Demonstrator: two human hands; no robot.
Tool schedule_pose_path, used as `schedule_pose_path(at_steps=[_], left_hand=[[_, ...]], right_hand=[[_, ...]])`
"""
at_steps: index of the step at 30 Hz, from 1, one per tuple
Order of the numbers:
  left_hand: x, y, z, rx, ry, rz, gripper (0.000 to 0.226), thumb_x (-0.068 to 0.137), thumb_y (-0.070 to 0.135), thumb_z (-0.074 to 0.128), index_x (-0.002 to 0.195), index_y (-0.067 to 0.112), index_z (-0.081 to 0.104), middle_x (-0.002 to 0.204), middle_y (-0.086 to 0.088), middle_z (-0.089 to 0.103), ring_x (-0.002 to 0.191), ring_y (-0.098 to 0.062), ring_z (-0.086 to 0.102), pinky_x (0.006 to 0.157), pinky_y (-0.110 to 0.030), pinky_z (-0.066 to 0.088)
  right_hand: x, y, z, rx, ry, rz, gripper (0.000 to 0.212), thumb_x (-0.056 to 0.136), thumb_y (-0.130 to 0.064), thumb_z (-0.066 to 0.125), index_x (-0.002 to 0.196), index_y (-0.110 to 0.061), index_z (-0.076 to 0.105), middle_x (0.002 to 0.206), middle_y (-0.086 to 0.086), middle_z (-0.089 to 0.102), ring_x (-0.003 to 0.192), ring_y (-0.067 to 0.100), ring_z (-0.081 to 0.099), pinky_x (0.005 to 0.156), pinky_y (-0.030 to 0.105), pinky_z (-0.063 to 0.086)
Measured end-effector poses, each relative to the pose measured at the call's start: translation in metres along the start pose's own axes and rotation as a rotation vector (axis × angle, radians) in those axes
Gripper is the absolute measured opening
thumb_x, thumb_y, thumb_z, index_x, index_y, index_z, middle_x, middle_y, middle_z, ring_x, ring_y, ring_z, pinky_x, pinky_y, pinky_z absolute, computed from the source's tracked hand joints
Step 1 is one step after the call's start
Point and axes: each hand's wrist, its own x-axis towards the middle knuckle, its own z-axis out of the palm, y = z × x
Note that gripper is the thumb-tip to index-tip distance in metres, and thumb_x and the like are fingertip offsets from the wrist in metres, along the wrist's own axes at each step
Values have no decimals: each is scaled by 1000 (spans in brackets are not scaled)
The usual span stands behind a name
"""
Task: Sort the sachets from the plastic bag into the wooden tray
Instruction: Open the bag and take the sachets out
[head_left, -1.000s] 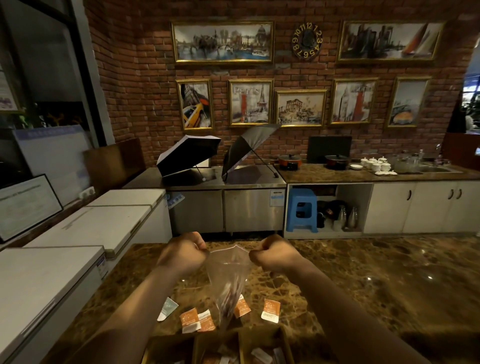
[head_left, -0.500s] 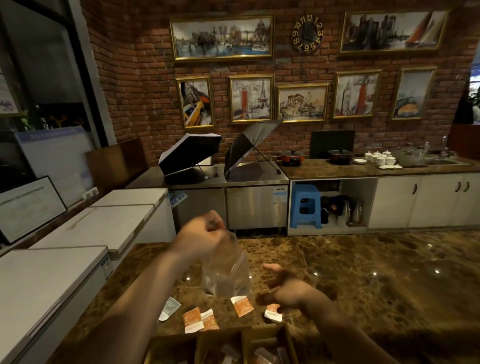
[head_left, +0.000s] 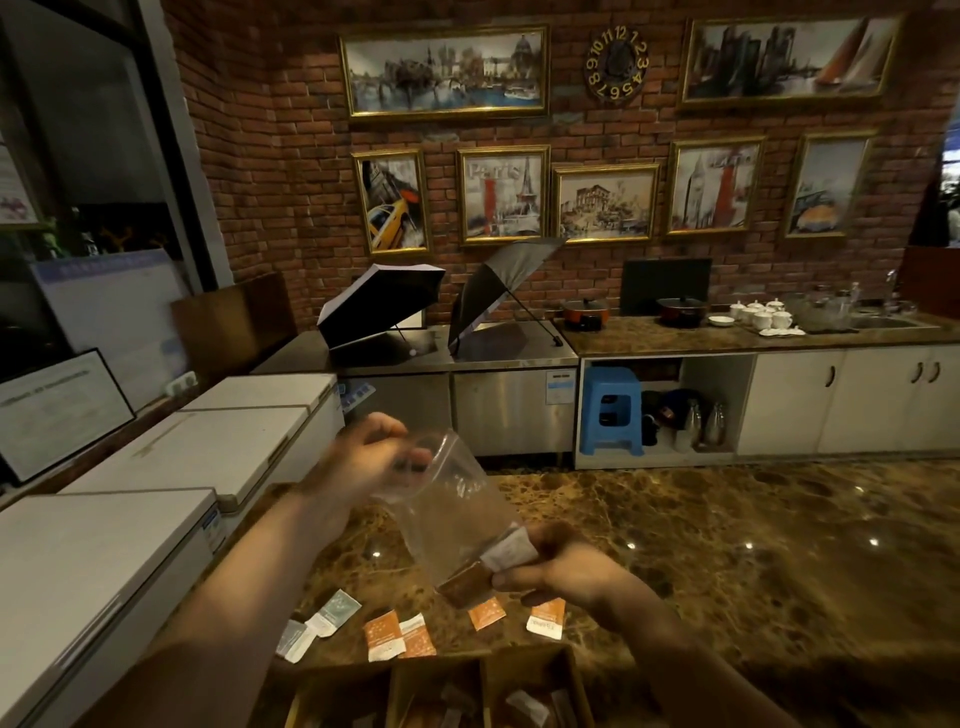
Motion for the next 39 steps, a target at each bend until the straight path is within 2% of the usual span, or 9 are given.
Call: schedule_pose_path(at_steps=[5, 11, 15, 19, 24, 27, 29, 33, 39], left_hand=[[-5, -34, -13, 34, 81, -139, 11, 95, 17, 66, 85, 17, 72, 82, -8, 71, 82, -24, 67, 68, -33, 52], [-8, -63, -23, -5, 118, -340, 14, 96, 23, 65, 106, 14, 69, 92, -12, 73, 82, -28, 71, 68, -39, 59], [-7, -63, -16, 88, 185, -84, 17, 95, 24, 66, 109, 14, 66, 99, -6, 69, 93, -26, 66, 72, -29, 50], [-11, -47, 1, 313, 55, 246, 15, 91, 32, 70, 105, 30, 65, 99, 10, 69, 93, -7, 65, 75, -25, 49], [-23, -50, 40, 564, -317, 290, 36, 81, 52, 73, 113, 53, 56, 111, 26, 63, 103, 7, 58, 82, -24, 51], [-30, -66, 60, 632, -437, 292, 53, 78, 49, 78, 124, 50, 52, 117, 24, 62, 105, 5, 57, 87, -26, 52], [-33, -75, 67, 648, -456, 292, 57, 77, 44, 81, 125, 51, 51, 113, 20, 64, 99, 4, 59, 80, -23, 50], [-36, -86, 69, 680, -434, 339, 52, 77, 42, 81, 114, 60, 50, 103, 25, 59, 92, 7, 53, 67, -20, 40], [-40, -97, 64, 757, -411, 347, 46, 77, 42, 78, 110, 55, 49, 116, 13, 61, 105, -13, 50, 82, -39, 47]], right_hand=[[-6, 5, -5, 13, 79, -4, 38, 77, -15, 86, 112, -21, 73, 105, 0, 78, 95, 14, 74, 84, 40, 62], [-11, 6, -12, 11, 83, -26, 38, 81, -10, 81, 115, -23, 69, 105, 1, 78, 94, 12, 75, 81, 39, 63], [-13, 11, -14, -46, 64, 4, 38, 82, -14, 79, 112, -33, 66, 106, -3, 75, 91, 7, 74, 74, 30, 63], [-11, 15, -13, -137, 41, 54, 35, 82, -21, 78, 112, -35, 69, 105, -4, 76, 92, 8, 74, 77, 31, 64], [-5, 13, -5, -307, -1, 74, 34, 78, -29, 80, 110, -33, 67, 102, -5, 74, 86, 8, 73, 66, 23, 61], [-2, 10, 1, -457, -14, 112, 34, 73, -34, 81, 99, -39, 60, 97, -9, 67, 84, 8, 68, 60, 20, 58], [-2, 6, 5, -553, -27, 124, 41, 70, -37, 81, 96, -45, 51, 93, -15, 59, 81, 4, 60, 57, 16, 49], [1, 3, 10, -635, -30, 132, 51, 68, -37, 82, 108, -35, 50, 95, -15, 54, 84, 5, 54, 62, 21, 45], [5, -4, 20, -649, -41, 72, 49, 70, -34, 82, 110, -31, 55, 95, -14, 56, 83, 4, 53, 61, 21, 42]])
